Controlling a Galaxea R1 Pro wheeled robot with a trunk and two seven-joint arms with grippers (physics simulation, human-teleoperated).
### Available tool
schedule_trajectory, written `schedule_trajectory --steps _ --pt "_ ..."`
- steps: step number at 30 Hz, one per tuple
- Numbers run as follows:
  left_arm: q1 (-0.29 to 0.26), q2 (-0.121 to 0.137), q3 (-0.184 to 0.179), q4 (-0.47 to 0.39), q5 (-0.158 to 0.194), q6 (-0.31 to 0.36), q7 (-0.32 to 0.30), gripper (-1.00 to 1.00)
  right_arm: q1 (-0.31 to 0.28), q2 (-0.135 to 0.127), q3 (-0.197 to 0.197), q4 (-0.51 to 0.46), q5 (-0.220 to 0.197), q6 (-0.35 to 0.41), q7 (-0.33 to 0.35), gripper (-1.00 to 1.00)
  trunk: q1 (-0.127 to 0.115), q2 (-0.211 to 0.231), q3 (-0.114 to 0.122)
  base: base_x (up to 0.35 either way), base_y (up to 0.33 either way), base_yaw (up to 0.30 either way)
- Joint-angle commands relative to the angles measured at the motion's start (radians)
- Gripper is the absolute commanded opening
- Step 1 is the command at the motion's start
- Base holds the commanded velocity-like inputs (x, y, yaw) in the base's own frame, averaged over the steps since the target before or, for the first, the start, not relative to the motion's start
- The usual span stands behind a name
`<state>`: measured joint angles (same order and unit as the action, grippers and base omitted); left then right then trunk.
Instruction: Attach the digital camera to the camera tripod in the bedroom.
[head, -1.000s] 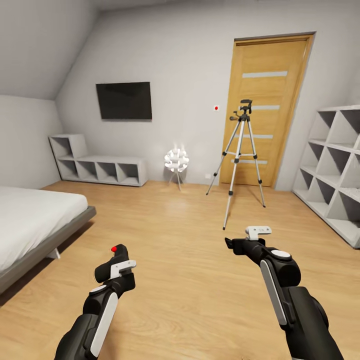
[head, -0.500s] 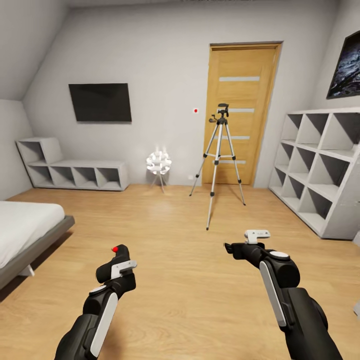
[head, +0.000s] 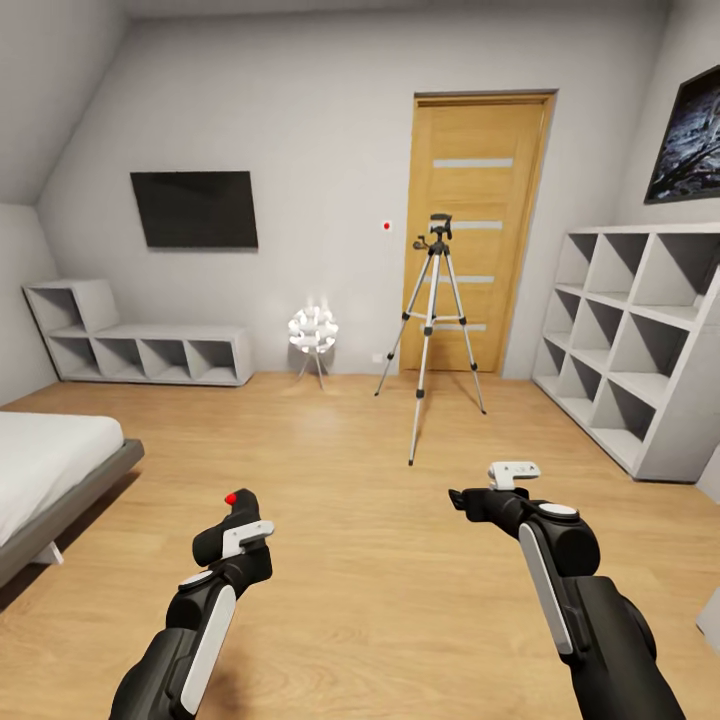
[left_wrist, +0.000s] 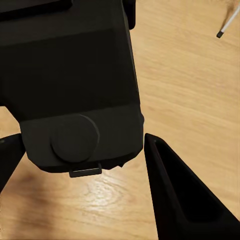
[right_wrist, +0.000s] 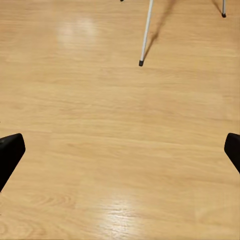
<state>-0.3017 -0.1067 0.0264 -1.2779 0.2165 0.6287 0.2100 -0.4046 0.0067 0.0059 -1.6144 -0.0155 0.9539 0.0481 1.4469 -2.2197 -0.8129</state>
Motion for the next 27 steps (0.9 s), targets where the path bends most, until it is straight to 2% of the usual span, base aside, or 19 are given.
schedule_trajectory --steps 1,9,16,20,27 --pt "-0.001 -0.001 0.001 -0.001 0.007 0.005 0.005 -1.0 -0.002 0.0 -0.001 -0.001 -0.001 0.007 0.002 1.0 -0.004 0.007 0.002 0.0 0.0 -0.004" --pt "-0.001 -0.001 -0.002 -0.001 0.007 0.003 0.006 -1.0 -0.006 -0.001 -0.005 -0.001 -0.001 0.031 0.006 1.0 -0.035 0.063 0.027 0.0 0.0 -0.001" --pt "-0.001 0.001 -0.034 0.001 0.008 0.006 -0.007 -1.0 -0.008 -0.001 -0.006 -0.001 -0.001 0.033 0.007 1.0 -0.062 0.112 0.049 0.0 0.0 0.0" --pt "-0.001 0.005 -0.046 0.001 0.008 0.022 -0.043 -1.0 -0.008 -0.001 -0.006 -0.001 -0.001 0.034 0.007 1.0 -0.077 0.14 0.062 0.0 0.0 0.0" --pt "-0.001 0.014 -0.051 0.001 0.006 0.085 -0.146 -1.0 -0.008 -0.001 -0.006 -0.001 -0.001 0.035 0.006 1.0 -0.104 0.189 0.084 0.0 0.0 -0.038"
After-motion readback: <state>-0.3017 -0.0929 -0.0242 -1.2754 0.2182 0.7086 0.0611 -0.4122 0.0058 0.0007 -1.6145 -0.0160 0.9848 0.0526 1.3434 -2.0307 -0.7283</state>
